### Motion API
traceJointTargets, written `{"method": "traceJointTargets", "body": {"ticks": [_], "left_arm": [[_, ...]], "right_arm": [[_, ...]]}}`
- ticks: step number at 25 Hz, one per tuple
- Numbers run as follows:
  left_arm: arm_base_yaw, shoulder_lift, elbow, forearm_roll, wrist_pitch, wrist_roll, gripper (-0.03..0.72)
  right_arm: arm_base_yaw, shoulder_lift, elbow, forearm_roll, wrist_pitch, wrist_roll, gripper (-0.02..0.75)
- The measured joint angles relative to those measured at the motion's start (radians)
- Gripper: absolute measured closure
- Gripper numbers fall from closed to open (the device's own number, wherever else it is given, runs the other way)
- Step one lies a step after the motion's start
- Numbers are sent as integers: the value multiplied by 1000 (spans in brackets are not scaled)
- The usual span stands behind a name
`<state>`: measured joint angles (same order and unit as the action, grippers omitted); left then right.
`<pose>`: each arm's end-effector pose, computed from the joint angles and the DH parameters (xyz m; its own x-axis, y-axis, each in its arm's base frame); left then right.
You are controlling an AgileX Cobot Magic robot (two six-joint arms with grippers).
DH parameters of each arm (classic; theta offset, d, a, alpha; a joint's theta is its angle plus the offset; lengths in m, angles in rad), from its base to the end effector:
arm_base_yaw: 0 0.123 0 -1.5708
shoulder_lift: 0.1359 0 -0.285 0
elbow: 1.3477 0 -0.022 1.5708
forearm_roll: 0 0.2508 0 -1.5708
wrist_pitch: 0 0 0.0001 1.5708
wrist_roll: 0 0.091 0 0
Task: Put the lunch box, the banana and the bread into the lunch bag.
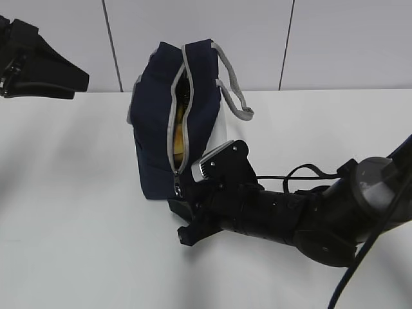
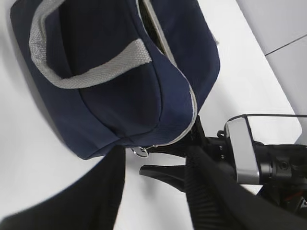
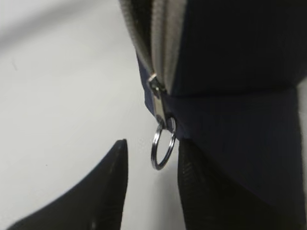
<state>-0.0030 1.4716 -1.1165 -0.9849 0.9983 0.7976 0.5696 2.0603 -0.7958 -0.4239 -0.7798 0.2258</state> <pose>0.2942 -0.0647 0.3088 -0.7791 0.0828 -0.6214 0.4849 0.7078 -0.5137 0.2906 0.2173 0.0934 -0.2980 -0.2870 -0.9104 -0.7642 0.6433 0.0473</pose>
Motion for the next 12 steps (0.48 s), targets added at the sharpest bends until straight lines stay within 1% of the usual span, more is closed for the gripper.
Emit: {"method": "traceJointTargets", "body": {"ticks": [5,9,12], "left_arm": [[1,1,0,-3,1,2,380],[1,1,0,-3,6,2,380],[1,1,0,-4,14,2,380]], "right_arm": [[0,7,-2,0,2,0,565],[0,7,-4,0,2,0,664],[0,7,-6,0,2,0,699]]}}
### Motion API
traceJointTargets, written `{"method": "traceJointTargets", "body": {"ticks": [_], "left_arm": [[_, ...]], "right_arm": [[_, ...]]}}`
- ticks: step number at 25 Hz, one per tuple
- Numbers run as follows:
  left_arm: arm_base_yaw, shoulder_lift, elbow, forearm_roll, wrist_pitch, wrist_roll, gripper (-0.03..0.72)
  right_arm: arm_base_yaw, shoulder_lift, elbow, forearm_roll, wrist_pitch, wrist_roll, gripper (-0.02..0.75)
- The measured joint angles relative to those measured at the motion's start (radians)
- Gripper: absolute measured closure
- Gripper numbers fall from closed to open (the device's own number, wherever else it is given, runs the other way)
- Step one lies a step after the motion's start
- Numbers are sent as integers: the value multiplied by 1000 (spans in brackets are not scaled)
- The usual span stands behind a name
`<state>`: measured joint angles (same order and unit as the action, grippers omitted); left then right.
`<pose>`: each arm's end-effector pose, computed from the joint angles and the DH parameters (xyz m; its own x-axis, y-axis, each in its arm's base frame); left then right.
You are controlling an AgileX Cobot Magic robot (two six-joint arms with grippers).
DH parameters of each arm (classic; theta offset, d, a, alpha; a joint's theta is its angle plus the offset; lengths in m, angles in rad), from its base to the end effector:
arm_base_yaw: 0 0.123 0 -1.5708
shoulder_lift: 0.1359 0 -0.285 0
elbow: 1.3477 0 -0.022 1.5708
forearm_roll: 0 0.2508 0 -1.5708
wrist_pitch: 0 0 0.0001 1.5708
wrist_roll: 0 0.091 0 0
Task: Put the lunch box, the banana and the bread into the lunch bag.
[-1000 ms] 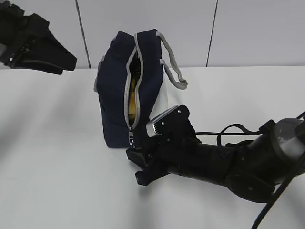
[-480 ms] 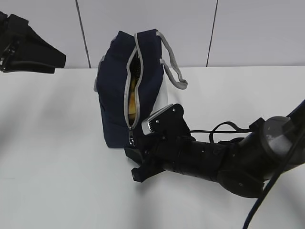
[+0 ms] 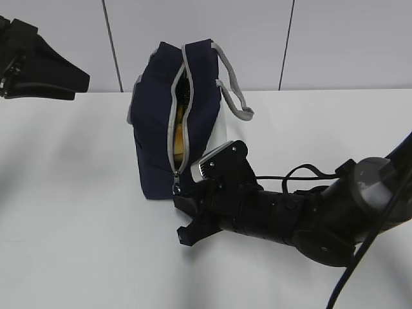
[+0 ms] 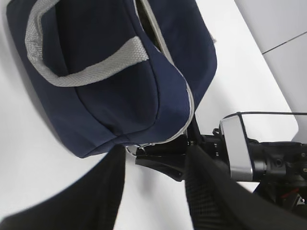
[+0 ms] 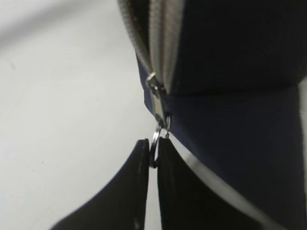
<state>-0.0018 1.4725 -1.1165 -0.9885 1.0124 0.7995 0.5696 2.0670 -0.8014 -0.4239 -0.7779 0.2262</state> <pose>0.2934 -0.0650 0.3087 -0.7828 0.0873 -0.6161 0.4884 0.6997 -0.5214 0.2917 0.2179 0.0919 -0.3002 -0.2886 -0.9092 -0.7637 0.6437 0.0478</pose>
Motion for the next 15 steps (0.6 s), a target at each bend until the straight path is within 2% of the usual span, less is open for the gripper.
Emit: {"method": "traceJointTargets", "body": {"ticks": [15], "left_arm": [[0,0,0,-40,55,0,380]], "right_arm": [[0,5,-4,0,-3,0,709]]}}
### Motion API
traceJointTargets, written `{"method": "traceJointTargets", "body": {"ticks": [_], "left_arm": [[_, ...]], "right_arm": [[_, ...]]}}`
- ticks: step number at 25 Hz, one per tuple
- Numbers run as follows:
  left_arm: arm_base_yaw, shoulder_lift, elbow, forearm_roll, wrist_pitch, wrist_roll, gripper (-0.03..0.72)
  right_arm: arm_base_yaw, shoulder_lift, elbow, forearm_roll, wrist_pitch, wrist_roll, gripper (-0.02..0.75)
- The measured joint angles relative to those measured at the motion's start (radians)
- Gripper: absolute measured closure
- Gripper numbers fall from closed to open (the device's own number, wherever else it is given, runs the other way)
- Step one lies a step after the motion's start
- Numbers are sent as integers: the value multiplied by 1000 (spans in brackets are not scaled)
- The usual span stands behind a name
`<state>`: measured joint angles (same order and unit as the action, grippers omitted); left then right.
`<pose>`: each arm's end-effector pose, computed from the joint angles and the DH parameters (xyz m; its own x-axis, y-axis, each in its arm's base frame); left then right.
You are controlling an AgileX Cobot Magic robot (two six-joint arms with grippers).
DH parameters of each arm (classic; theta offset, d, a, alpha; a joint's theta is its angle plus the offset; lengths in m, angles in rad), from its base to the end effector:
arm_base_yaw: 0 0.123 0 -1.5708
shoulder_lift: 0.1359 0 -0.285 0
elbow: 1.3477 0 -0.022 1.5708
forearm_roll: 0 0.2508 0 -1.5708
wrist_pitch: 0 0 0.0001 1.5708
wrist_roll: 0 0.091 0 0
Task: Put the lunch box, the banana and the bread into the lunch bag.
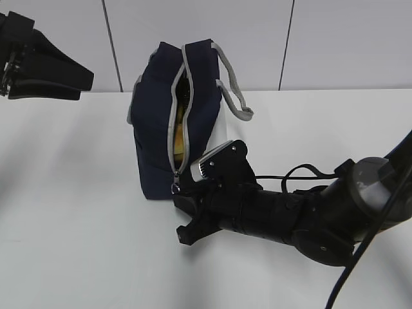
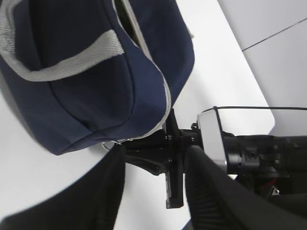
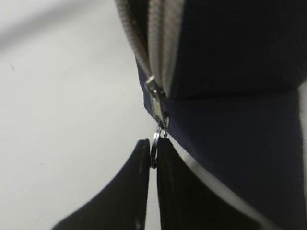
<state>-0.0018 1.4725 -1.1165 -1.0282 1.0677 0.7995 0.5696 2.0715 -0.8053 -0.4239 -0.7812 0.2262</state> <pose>0.2895 -0.0688 0.3111 -0.7978 0.0839 -0.5971 0.4957 0.6551 -0.5702 0.2925 0.2185 0.0913 -0.2988 -0.2866 -0.9103 -0.7641 0.6432 0.0483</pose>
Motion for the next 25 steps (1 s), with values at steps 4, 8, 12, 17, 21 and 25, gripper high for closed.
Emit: {"method": "traceJointTargets", "body": {"ticks": [4,8,12,17,21,25], "left_arm": [[0,0,0,-7,20,0,380],[0,0,0,-7,20,0,380],[0,0,0,-4,20,0,380],[0,0,0,-4,19,0,380],[0,0,0,-4,16,0,380],[0,0,0,-4,16,0,380]], "right_arm": [[0,2,0,0,-2,0,708],[0,16,0,0,-11,0,701],[0,16,0,0,-18,0,696],[0,16,-2,11,-27,-2,694],[0,16,-3,40,-31,-2,690],[0,16,-3,43,-33,-2,689]]}}
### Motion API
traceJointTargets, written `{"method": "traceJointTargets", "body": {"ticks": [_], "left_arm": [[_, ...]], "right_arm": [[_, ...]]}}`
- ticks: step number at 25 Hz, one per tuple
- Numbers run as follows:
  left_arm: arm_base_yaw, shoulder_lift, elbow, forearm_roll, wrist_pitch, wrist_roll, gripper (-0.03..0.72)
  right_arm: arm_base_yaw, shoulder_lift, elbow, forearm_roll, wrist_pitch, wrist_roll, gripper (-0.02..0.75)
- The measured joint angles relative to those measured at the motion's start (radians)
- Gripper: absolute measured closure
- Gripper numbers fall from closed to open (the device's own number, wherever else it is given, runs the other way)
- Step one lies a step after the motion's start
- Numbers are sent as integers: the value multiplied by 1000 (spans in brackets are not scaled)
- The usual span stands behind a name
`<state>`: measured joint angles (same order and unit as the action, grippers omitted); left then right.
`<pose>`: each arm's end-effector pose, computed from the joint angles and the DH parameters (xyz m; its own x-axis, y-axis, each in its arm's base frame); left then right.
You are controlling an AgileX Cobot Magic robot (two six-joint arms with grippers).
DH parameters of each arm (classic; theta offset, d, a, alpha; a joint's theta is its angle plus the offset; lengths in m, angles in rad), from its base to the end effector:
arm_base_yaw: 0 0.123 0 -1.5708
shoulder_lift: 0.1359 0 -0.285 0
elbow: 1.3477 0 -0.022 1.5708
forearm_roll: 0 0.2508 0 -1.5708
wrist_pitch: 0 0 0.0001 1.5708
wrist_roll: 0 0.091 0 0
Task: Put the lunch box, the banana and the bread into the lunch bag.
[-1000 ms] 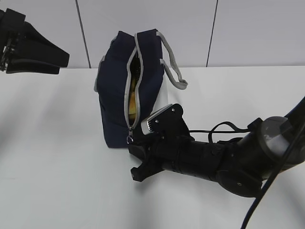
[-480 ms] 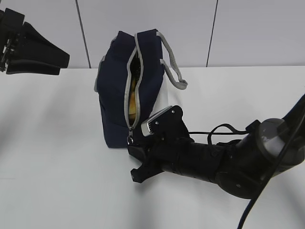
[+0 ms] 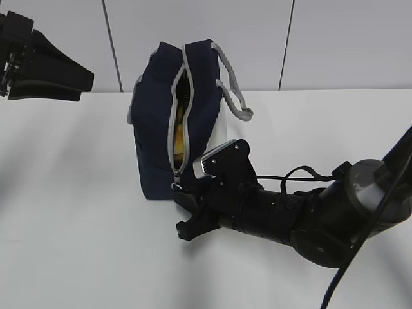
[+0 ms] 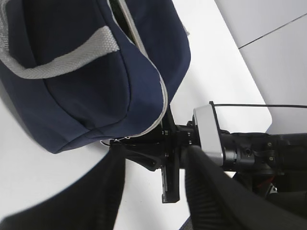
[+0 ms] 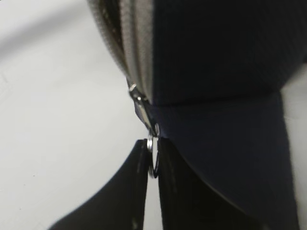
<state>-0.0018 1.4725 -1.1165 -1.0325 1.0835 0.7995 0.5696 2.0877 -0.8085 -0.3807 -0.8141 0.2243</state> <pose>0.2883 -0.0696 0.3113 -0.8016 0.0888 -0.5913 0.4987 0.6447 -0.5793 0.2953 0.2183 0.0891 -0.3073 -0.2469 -0.9190 -0.7416 0.6673 0.0687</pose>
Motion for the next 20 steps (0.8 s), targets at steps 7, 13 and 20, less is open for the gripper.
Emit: {"method": "traceJointTargets", "body": {"ticks": [7,13,20], "left_arm": [[0,0,0,0,-5,0,380],[0,0,0,0,-6,0,380],[0,0,0,1,-7,0,380]], "right_arm": [[0,0,0,-1,-2,-19,749],[0,0,0,-3,-10,-76,754],[0,0,31,1,-82,-104,754]]}}
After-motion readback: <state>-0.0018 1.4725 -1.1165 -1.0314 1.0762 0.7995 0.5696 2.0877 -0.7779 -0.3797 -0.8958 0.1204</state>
